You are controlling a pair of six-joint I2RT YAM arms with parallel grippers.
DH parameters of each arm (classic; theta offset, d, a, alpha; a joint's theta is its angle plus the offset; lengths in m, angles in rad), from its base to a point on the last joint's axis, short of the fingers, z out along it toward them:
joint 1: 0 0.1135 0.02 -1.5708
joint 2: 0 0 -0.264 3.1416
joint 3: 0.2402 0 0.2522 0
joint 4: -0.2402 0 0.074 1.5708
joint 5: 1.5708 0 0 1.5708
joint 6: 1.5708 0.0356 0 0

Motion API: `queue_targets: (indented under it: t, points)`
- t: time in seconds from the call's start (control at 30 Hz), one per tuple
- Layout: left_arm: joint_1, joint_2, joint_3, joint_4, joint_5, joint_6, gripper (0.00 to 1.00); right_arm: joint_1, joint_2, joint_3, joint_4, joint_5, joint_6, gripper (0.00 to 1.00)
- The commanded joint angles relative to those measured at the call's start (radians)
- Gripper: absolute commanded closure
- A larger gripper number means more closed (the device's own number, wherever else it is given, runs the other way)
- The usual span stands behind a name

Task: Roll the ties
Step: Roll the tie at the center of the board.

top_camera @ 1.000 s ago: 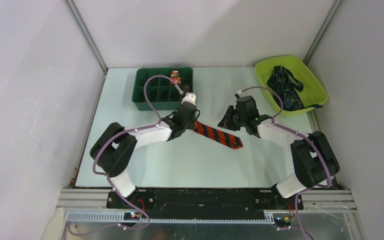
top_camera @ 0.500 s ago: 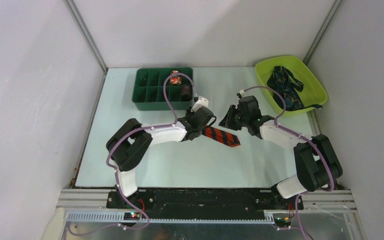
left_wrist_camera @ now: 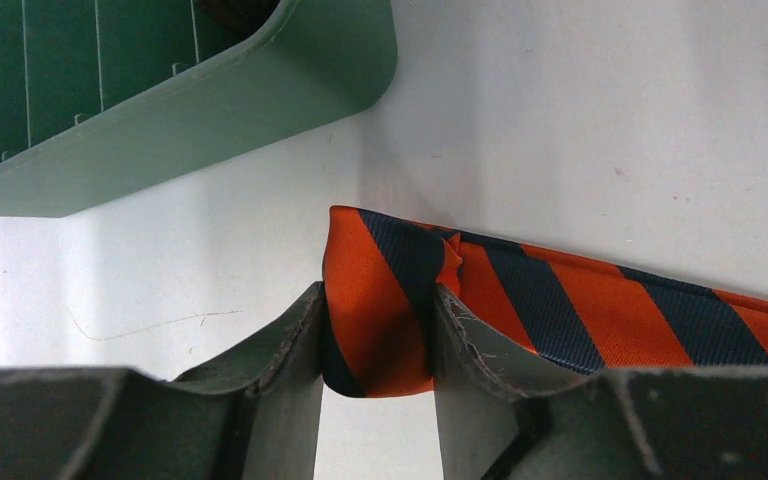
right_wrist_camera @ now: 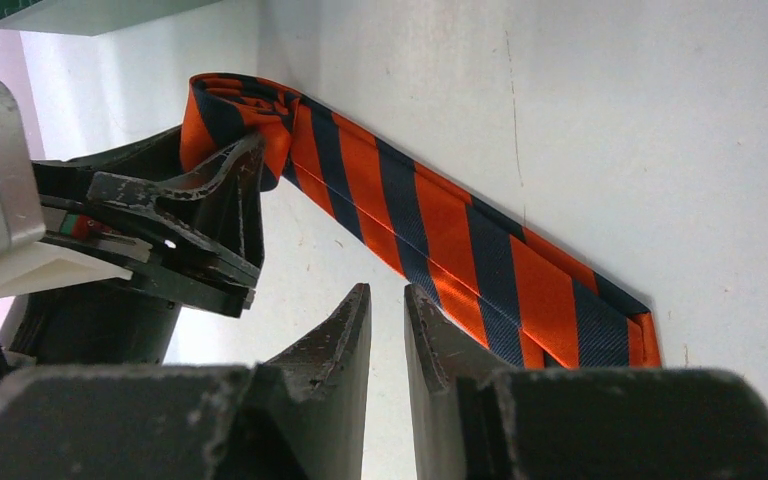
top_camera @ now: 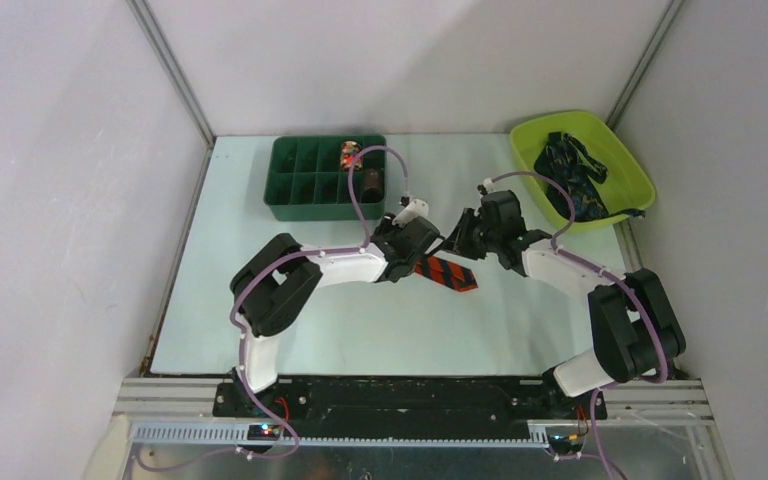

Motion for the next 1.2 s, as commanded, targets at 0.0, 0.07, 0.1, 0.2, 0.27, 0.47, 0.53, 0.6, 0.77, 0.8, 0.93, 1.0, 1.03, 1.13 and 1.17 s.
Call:
queue_targets:
  t: [0.0,0.07,0.1,0.2,0.27,0.47,0.53,0.6,0.77,0.8,0.93,1.0,1.03,1.13,1.17]
  points:
    - [-0.016,0.035,0.032,-0.025,-0.025,0.016,0.57,-0.009,-0.031,-0.004,0.025,-0.008,-0.02,0.78]
    - [-0.023,0.042,0.036,-0.03,-0.025,0.017,0.56,-0.013,-0.034,-0.01,0.033,-0.014,-0.016,0.78]
    - [-0.024,0.044,0.036,-0.03,-0.024,0.018,0.55,-0.015,-0.033,-0.011,0.034,-0.017,-0.013,0.78]
    - [-0.03,0.046,0.035,-0.035,-0.015,0.016,0.53,-0.019,-0.033,-0.016,0.038,-0.019,-0.013,0.78]
    - [-0.034,0.043,0.03,-0.037,-0.006,0.014,0.52,-0.021,-0.033,-0.018,0.039,-0.02,-0.012,0.78]
    - [-0.045,0.024,0.022,-0.045,0.043,0.001,0.46,-0.024,-0.034,-0.021,0.039,-0.021,-0.012,0.78]
    - [-0.05,0.017,0.02,-0.047,0.064,-0.002,0.44,-0.024,-0.034,-0.022,0.04,-0.021,-0.013,0.78]
    - [-0.057,0.01,0.019,-0.046,0.083,-0.003,0.43,-0.024,-0.033,-0.023,0.041,-0.021,-0.013,0.78]
    - [-0.068,-0.004,0.022,-0.05,0.122,-0.004,0.42,-0.024,-0.032,-0.03,0.047,-0.022,-0.008,0.78]
    - [-0.069,-0.005,0.024,-0.052,0.127,-0.004,0.42,-0.024,-0.03,-0.03,0.048,-0.023,-0.009,0.78]
    - [-0.07,-0.016,0.029,-0.057,0.15,-0.002,0.41,-0.024,-0.029,-0.03,0.047,-0.022,-0.009,0.78]
    - [-0.07,-0.019,0.031,-0.056,0.162,0.001,0.41,-0.024,-0.028,-0.03,0.048,-0.024,-0.009,0.78]
    - [-0.071,-0.02,0.031,-0.057,0.167,0.004,0.41,-0.024,-0.027,-0.03,0.048,-0.024,-0.008,0.78]
    - [-0.071,-0.023,0.034,-0.06,0.188,0.008,0.41,-0.024,-0.027,-0.03,0.048,-0.024,-0.008,0.78]
    - [-0.07,-0.024,0.034,-0.06,0.193,0.01,0.41,-0.025,-0.026,-0.03,0.048,-0.024,-0.008,0.78]
